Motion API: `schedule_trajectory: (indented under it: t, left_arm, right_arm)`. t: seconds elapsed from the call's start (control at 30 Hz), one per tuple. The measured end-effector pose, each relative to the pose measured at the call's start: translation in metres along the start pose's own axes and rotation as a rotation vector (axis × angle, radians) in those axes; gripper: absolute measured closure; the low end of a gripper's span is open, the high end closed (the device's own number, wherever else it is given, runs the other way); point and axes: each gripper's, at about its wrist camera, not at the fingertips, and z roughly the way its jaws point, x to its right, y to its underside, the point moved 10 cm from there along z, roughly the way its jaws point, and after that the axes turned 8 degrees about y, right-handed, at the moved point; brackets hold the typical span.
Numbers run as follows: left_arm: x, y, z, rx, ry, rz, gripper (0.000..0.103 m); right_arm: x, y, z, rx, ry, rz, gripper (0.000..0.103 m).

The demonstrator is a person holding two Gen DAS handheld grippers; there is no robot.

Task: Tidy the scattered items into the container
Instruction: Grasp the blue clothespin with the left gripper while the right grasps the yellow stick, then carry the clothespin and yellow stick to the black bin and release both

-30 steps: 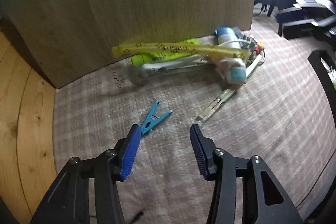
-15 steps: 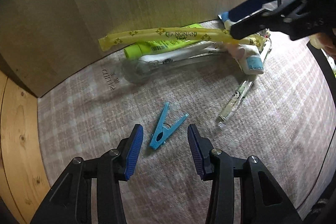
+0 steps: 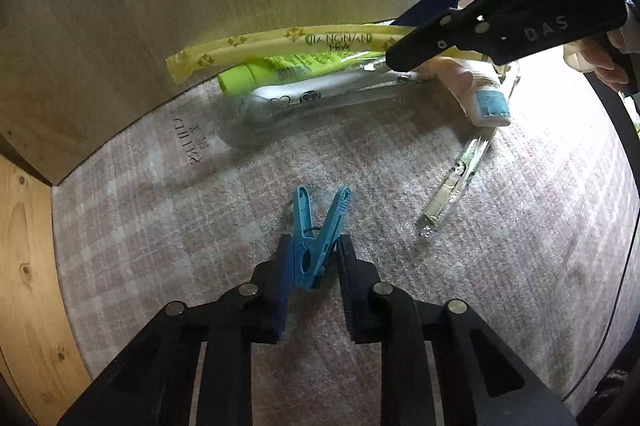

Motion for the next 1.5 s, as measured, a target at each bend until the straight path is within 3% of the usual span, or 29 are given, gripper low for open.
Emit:
schedule_trajectory:
  t: [0.4, 0.73, 0.93, 1.13, 1.5]
  left_arm:
    - [0.007, 0.005, -0.01, 0.049, 0.001, -0.023, 0.084]
    - [0.034, 0.009, -0.05, 0.122, 0.007, -0.036, 0.084]
    - [0.077, -0.009, -0.066, 0.163, 0.015, -0.011, 0.084]
    - [0.14, -0.03, -0.086, 0.208, 0.049, 0.052, 0.084]
    - [0.29, -0.081, -0.096, 0.252, 0.117, 0.236, 0.084]
  right_arm:
    - [0.001, 0.006, -0.027, 0.046, -0.064, 0.105, 0.09]
    - [0.013, 0.048, -0.083, 0.106, -0.055, 0.194, 0.091]
    - [0.035, 0.094, -0.13, 0.171, -0.037, 0.31, 0.091]
    - [0.073, 0.166, -0.171, 0.208, 0.022, 0.466, 0.091]
    - [0.134, 0.304, -0.247, 0.265, 0.154, 0.692, 0.091]
